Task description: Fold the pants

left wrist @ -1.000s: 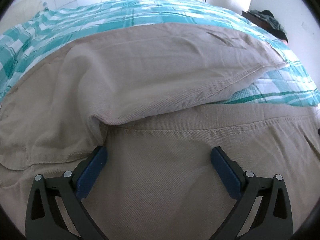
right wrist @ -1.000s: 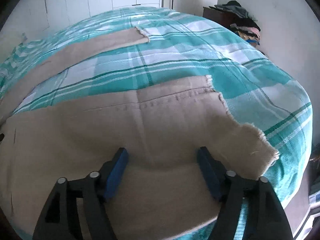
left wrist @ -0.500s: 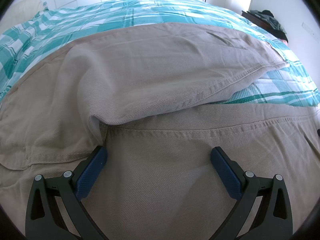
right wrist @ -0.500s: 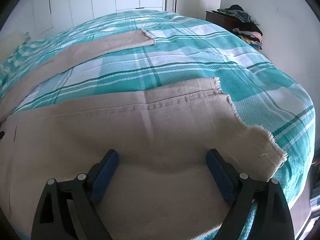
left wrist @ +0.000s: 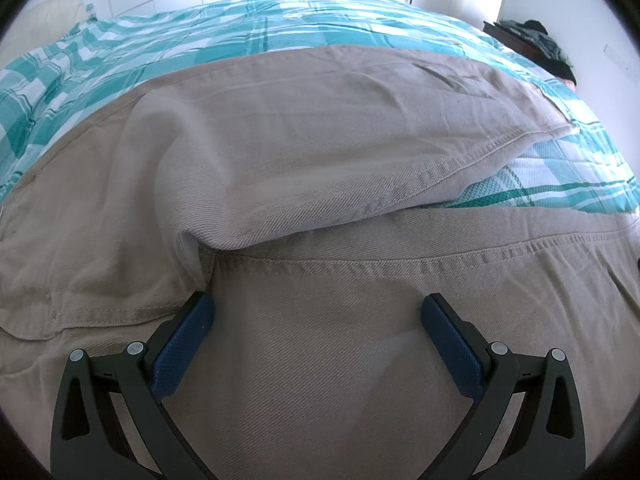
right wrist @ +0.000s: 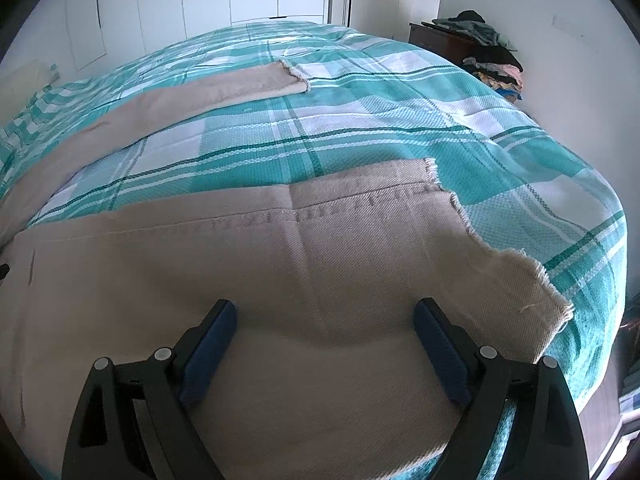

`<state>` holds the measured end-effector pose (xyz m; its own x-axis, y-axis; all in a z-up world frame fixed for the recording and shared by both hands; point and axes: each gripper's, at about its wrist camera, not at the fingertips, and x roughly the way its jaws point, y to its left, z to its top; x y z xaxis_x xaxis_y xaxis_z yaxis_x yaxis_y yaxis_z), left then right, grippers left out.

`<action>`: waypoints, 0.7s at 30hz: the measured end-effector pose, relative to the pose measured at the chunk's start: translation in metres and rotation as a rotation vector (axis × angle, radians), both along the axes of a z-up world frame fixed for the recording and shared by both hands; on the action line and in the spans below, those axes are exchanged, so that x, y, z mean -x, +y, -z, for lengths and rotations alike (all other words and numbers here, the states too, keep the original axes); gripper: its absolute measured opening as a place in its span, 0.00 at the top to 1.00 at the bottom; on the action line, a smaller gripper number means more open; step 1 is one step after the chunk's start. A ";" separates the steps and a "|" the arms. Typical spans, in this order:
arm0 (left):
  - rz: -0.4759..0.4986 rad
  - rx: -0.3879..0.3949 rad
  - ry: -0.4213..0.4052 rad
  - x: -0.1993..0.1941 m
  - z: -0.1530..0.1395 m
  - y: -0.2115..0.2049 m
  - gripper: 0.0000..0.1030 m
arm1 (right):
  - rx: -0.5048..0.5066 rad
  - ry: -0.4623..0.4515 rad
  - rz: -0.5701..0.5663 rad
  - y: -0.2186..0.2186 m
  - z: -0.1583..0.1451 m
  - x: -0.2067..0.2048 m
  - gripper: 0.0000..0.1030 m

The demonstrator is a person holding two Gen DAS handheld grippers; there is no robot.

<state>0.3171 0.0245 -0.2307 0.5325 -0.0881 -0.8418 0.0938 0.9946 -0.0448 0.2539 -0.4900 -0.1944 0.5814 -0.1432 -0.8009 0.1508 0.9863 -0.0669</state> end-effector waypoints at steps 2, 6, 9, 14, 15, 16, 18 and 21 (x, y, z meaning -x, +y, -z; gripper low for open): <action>0.000 0.000 0.000 0.000 0.000 0.000 0.00 | 0.010 -0.007 0.015 0.004 -0.010 0.004 0.13; 0.000 0.000 0.000 0.000 0.000 0.000 0.00 | -0.092 -0.074 -0.069 0.038 -0.047 0.024 0.13; 0.000 0.000 0.000 0.000 0.000 0.000 0.00 | -0.267 -0.034 -0.249 0.085 -0.057 0.021 0.13; 0.000 0.000 0.000 0.000 0.000 0.000 0.00 | -0.689 0.146 -0.568 0.181 -0.040 -0.008 0.13; 0.000 0.000 0.000 0.000 0.000 0.000 0.00 | -0.734 0.194 -0.586 0.192 -0.030 -0.013 0.13; 0.000 0.001 0.001 0.000 0.000 0.000 0.00 | -0.737 0.246 -0.591 0.201 -0.019 -0.020 0.13; 0.000 0.000 0.001 0.001 0.000 0.000 0.00 | -0.679 0.288 -0.606 0.199 -0.005 -0.027 0.21; 0.000 0.000 0.001 0.001 0.000 0.000 0.00 | -0.599 0.263 -0.552 0.140 -0.009 -0.033 0.30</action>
